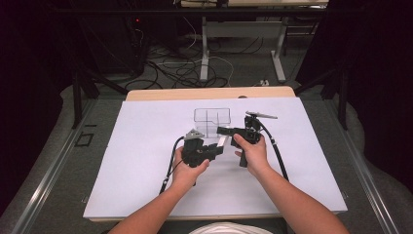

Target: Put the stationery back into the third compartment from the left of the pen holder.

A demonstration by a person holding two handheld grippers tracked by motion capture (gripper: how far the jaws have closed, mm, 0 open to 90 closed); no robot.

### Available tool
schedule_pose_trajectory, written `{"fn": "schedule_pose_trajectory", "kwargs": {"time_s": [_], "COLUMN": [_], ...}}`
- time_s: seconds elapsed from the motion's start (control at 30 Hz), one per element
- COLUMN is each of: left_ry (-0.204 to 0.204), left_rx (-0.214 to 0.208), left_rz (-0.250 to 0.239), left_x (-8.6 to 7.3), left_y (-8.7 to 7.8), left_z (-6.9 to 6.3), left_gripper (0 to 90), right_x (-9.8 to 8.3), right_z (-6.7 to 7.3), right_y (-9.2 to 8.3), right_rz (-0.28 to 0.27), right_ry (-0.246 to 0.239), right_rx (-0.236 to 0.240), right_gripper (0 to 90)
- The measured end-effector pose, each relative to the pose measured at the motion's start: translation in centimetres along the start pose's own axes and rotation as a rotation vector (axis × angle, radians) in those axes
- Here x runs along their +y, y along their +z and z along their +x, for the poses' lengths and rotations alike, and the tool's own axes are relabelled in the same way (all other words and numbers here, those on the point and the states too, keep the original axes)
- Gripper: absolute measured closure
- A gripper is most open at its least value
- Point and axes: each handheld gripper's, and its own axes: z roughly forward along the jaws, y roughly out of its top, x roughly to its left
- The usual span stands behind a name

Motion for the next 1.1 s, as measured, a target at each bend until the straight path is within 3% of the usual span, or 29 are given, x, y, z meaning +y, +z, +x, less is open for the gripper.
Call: {"fn": "schedule_pose_trajectory", "kwargs": {"time_s": [0.43,1.1], "left_ry": [-0.029,-0.058], "left_rx": [0.026,0.166], "left_rz": [0.011,-0.049], "left_x": [0.1,1.1], "left_y": [-0.2,-2.3], "left_z": [0.7,3.5], "left_gripper": [58.5,42.7], "right_x": [1.0,4.3], "right_z": [-0.1,3.0], "right_y": [-0.7,-1.2], "right_rz": [-0.061,-0.138], "right_ry": [-0.017,-0.265], "right_rx": [-0.028,-0.153], "right_gripper": [66.0,66.0]}}
